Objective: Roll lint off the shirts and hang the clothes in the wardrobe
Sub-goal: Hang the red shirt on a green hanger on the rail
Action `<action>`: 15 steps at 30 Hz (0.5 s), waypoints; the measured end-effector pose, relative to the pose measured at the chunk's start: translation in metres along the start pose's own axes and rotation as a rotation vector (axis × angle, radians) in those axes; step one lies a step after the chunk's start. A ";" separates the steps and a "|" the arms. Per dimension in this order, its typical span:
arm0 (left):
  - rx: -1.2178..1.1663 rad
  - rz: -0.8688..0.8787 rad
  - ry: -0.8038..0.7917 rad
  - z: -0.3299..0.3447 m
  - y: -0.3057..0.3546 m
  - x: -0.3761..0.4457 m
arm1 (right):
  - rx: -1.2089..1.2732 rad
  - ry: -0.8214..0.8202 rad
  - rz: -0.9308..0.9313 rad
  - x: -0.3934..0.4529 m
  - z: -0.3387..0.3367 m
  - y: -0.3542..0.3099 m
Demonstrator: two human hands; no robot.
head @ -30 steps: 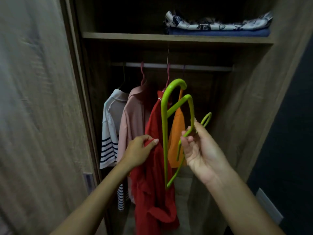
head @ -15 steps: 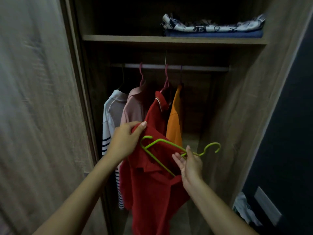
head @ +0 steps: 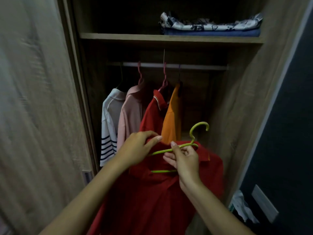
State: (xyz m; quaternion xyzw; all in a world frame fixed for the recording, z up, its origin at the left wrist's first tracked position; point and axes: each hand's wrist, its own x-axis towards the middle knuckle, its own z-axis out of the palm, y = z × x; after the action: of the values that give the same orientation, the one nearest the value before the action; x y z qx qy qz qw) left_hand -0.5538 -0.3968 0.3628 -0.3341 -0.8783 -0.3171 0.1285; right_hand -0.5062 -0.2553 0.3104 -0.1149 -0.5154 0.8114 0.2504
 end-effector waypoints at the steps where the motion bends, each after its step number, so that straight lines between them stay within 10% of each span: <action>1: -0.046 -0.022 -0.058 -0.002 0.001 -0.001 | 0.011 0.012 0.002 0.003 -0.002 -0.003; 8: -0.145 -0.024 -0.418 -0.010 -0.017 -0.014 | 0.019 0.034 0.021 0.010 -0.009 -0.008; 15: 0.056 0.173 -0.180 0.016 -0.012 -0.017 | -0.097 -0.006 -0.001 -0.001 -0.004 0.001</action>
State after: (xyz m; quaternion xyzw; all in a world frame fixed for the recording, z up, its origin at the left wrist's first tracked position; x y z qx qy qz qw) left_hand -0.5492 -0.4021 0.3378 -0.4321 -0.8626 -0.2490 0.0853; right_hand -0.5038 -0.2532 0.3077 -0.1241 -0.5550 0.7857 0.2433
